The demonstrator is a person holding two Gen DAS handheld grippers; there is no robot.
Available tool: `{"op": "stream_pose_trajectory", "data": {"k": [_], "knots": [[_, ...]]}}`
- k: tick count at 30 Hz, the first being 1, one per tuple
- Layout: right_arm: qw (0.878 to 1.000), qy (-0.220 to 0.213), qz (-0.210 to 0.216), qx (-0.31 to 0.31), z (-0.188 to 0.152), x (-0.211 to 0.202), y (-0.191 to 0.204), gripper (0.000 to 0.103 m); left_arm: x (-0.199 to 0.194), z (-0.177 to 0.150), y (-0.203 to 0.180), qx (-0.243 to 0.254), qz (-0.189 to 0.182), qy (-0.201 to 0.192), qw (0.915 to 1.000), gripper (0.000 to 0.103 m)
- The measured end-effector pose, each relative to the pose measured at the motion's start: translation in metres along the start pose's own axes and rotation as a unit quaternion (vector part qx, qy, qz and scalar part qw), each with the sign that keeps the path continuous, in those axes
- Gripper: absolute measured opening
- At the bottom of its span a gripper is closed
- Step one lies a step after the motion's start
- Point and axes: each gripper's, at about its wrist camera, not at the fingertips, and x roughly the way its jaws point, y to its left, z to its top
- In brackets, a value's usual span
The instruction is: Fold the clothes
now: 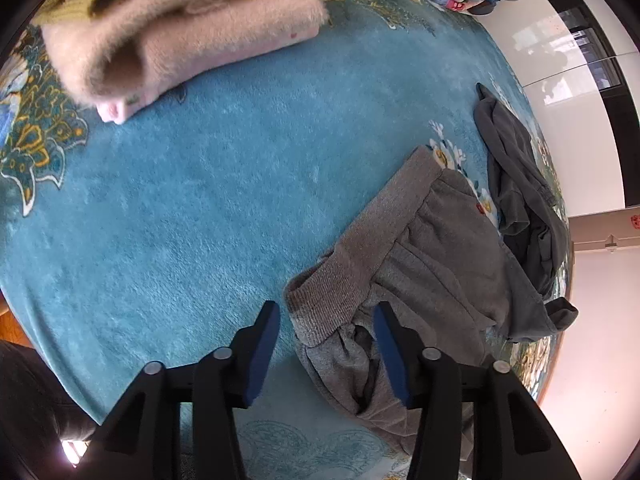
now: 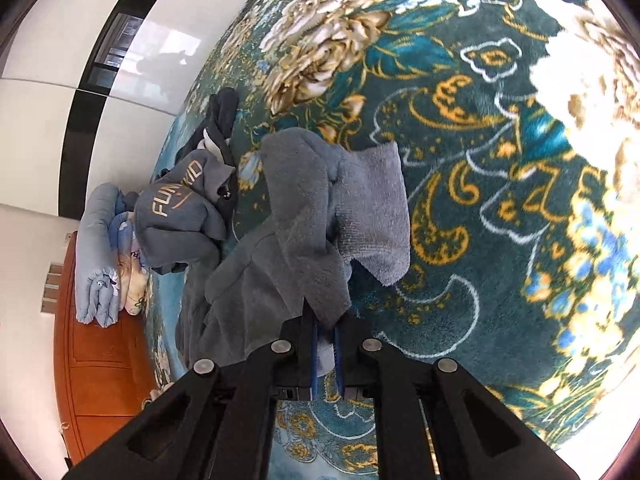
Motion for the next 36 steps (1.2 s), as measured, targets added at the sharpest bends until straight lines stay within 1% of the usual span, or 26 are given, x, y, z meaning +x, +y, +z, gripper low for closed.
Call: {"op": "stream_pose_trajectory", "data": {"k": [1, 3, 5, 7, 10, 12, 15, 18, 21, 23, 24, 25, 26, 27, 28, 29, 31, 33, 35, 36], "knots": [[1.0, 0.001, 0.001, -0.001, 0.0, -0.003, -0.002, 0.008, -0.001, 0.001, 0.004, -0.008, -0.008, 0.001, 0.9999, 0.068], [1.0, 0.002, -0.003, -0.01, 0.001, -0.009, -0.002, 0.008, -0.002, 0.003, 0.012, -0.027, -0.024, 0.004, 0.9994, 0.07], [1.0, 0.002, -0.001, -0.02, 0.002, -0.014, 0.0, 0.012, -0.001, 0.005, 0.022, -0.049, -0.03, 0.009, 0.9983, 0.071], [1.0, -0.004, 0.003, -0.026, 0.003, -0.022, 0.001, 0.032, 0.0, 0.005, 0.027, -0.063, -0.031, 0.011, 0.9975, 0.072], [0.999, -0.017, 0.009, -0.034, 0.008, -0.036, 0.002, 0.042, 0.004, 0.005, 0.026, -0.062, -0.034, 0.018, 0.9973, 0.073], [0.999, -0.028, 0.004, -0.036, 0.014, -0.045, 0.001, 0.046, 0.009, 0.004, 0.023, -0.057, -0.035, 0.024, 0.9975, 0.076], [0.999, -0.044, -0.007, -0.031, 0.021, -0.054, -0.005, 0.048, 0.024, 0.0, 0.019, -0.058, -0.034, 0.041, 0.9969, 0.076], [0.999, -0.042, -0.013, -0.021, 0.024, -0.052, -0.013, 0.048, 0.036, -0.004, 0.016, -0.069, -0.049, 0.049, 0.9952, 0.076], [0.999, -0.033, -0.022, -0.019, 0.024, -0.044, -0.015, 0.048, 0.04, -0.006, 0.013, -0.065, -0.039, 0.052, 0.9957, 0.074], [0.999, -0.027, -0.022, -0.017, 0.022, -0.038, -0.015, 0.048, 0.039, -0.005, 0.013, -0.068, -0.037, 0.046, 0.996, 0.07], [0.999, -0.023, -0.022, -0.017, 0.022, -0.035, -0.014, 0.048, 0.038, -0.004, 0.015, -0.072, -0.036, 0.044, 0.9958, 0.06], [0.999, -0.02, -0.022, -0.018, 0.021, -0.032, -0.012, 0.048, 0.037, -0.004, 0.016, -0.077, -0.034, 0.043, 0.9955, 0.047], [0.999, -0.017, -0.022, -0.018, 0.019, -0.029, -0.011, 0.048, 0.036, -0.004, 0.018, -0.082, -0.032, 0.041, 0.9952, 0.041], [1.0, -0.013, -0.022, -0.018, 0.018, -0.025, -0.009, 0.048, 0.036, -0.004, 0.02, -0.087, -0.032, 0.042, 0.9948, 0.032], [1.0, -0.009, -0.022, -0.018, 0.017, -0.022, -0.008, 0.048, 0.035, -0.004, 0.02, -0.087, -0.031, 0.04, 0.9949, 0.026], [1.0, -0.005, -0.022, -0.018, 0.015, -0.019, -0.006, 0.048, 0.033, -0.004, 0.019, -0.084, -0.03, 0.036, 0.9953, 0.024], [1.0, 0.001, -0.021, -0.017, 0.012, -0.014, -0.003, 0.048, 0.03, -0.004, 0.019, -0.08, -0.026, 0.028, 0.996, 0.015], [1.0, 0.006, -0.02, -0.018, 0.008, -0.01, 0.0, 0.048, 0.023, -0.003, 0.016, -0.065, -0.021, 0.01, 0.9976, 0.011], [1.0, 0.01, -0.019, -0.023, 0.006, -0.007, 0.004, 0.048, 0.01, -0.002, 0.014, -0.055, -0.019, -0.028, 0.9979, 0.01], [0.999, 0.011, -0.018, -0.025, 0.005, -0.007, 0.006, 0.048, 0.0, 0.0, 0.015, -0.052, -0.019, -0.054, 0.997, 0.01]]}}
